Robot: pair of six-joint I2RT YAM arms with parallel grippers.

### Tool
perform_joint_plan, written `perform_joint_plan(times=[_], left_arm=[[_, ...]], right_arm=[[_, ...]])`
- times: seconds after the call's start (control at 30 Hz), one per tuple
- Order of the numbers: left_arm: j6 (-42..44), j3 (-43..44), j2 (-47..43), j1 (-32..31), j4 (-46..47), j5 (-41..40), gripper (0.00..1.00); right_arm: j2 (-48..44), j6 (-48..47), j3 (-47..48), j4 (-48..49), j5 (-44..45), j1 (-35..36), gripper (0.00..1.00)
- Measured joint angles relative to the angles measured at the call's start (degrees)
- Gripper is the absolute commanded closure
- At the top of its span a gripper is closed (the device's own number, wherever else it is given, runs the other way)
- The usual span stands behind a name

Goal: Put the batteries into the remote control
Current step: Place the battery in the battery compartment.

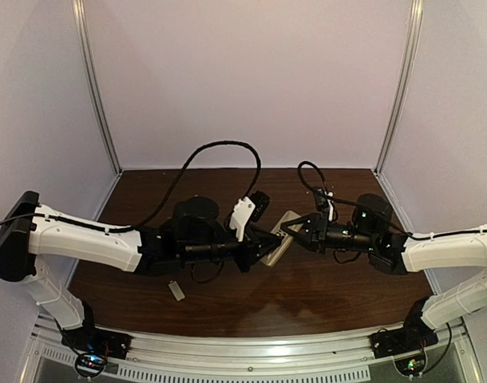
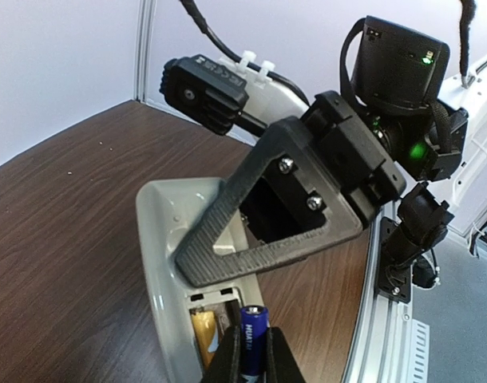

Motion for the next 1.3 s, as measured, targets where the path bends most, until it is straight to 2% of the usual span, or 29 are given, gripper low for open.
perform_joint_plan(times=[0.67, 0.83, 1.3], left_arm=[[2.6, 1.8, 1.2, -0.5, -0.1, -5.6, 0.99], [2.6, 1.8, 1.2, -0.5, -0.1, -5.5, 0.87], [2.8, 1.8, 1.2, -0.6, -0.6, -6.3, 0.65]], right_arm=[[1.6, 3.4, 0.0, 3.6, 1.8, 1.0, 1.0], [1.6, 3.3, 0.0, 3.5, 1.9, 1.0, 1.0], [1.6, 2.6, 0.1, 1.9, 2.3, 1.0, 1.0]])
